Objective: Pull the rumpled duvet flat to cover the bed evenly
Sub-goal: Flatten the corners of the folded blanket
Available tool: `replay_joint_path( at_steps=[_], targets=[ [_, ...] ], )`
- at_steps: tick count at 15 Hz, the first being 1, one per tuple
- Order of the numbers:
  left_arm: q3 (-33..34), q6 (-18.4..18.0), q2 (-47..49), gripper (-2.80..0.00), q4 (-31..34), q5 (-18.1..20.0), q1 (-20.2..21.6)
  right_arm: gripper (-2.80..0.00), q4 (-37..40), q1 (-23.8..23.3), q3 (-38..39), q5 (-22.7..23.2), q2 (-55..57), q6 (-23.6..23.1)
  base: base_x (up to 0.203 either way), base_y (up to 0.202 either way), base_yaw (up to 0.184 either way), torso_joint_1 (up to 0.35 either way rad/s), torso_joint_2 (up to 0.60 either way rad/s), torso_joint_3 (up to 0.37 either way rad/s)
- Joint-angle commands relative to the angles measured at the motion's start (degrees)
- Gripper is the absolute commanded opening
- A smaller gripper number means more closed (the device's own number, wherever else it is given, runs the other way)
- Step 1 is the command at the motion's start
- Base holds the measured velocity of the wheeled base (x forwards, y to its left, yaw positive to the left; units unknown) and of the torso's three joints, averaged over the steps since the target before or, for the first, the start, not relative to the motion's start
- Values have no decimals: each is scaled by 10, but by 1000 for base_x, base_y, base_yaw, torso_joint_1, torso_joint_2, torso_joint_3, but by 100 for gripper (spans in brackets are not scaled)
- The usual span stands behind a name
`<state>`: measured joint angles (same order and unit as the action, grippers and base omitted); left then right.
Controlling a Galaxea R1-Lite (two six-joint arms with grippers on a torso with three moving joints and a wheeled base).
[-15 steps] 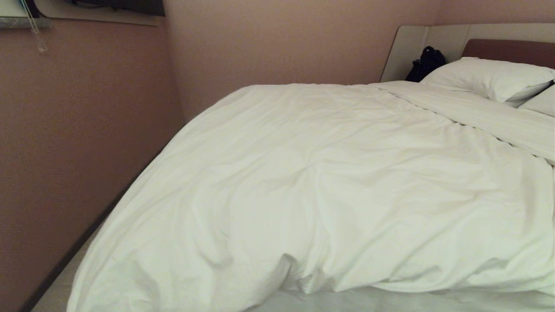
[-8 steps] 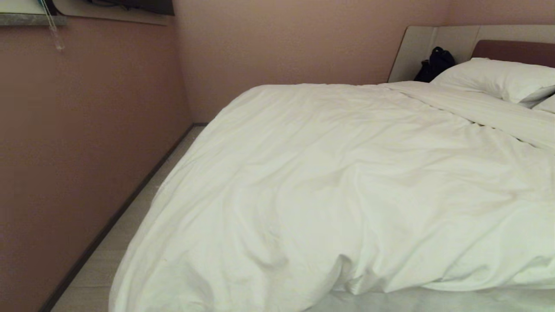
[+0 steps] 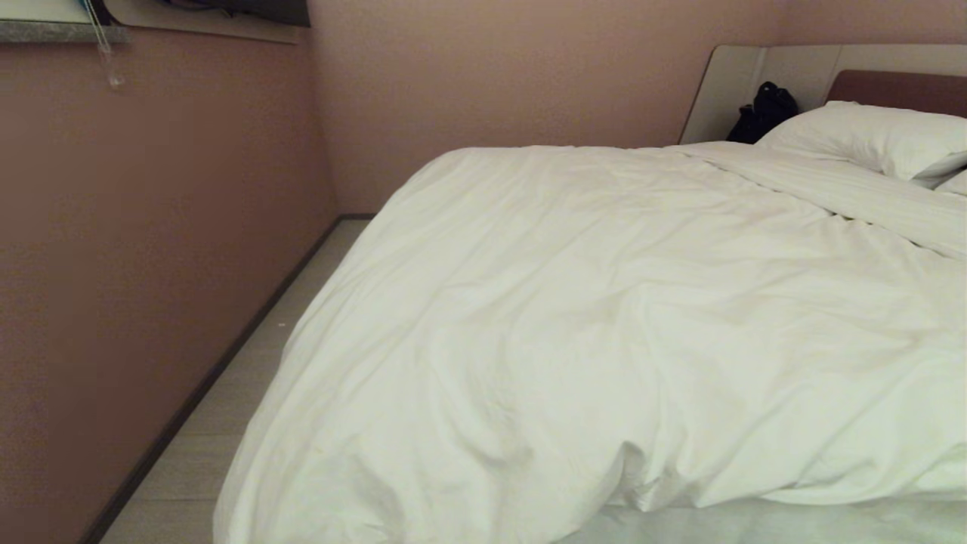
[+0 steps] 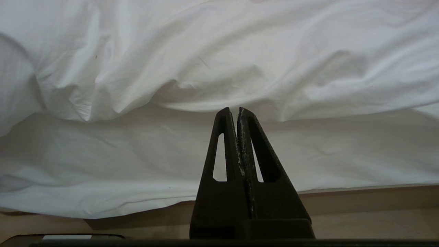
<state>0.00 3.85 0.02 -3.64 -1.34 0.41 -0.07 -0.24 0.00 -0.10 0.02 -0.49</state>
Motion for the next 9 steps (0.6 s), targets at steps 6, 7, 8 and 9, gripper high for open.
replay_joint_path(
  at_steps=[6, 7, 8, 9],
  targets=[
    [0, 1, 0, -280, 0, -1, 0, -280, 8, 0, -3, -2, 0, -3, 0, 0, 0, 0, 0, 0],
    [0, 1, 0, -280, 0, -1, 0, -280, 20, 0, -11, -4, 0, -3, 0, 0, 0, 0, 0, 0],
    [0, 1, 0, -280, 0, -1, 0, -280, 38, 0, -19, -5, 0, -3, 0, 0, 0, 0, 0, 0],
    [0, 1, 0, -280, 0, -1, 0, -280, 54, 0, -42, -8, 0, -4, 0, 0, 0, 0, 0, 0]
  ],
)
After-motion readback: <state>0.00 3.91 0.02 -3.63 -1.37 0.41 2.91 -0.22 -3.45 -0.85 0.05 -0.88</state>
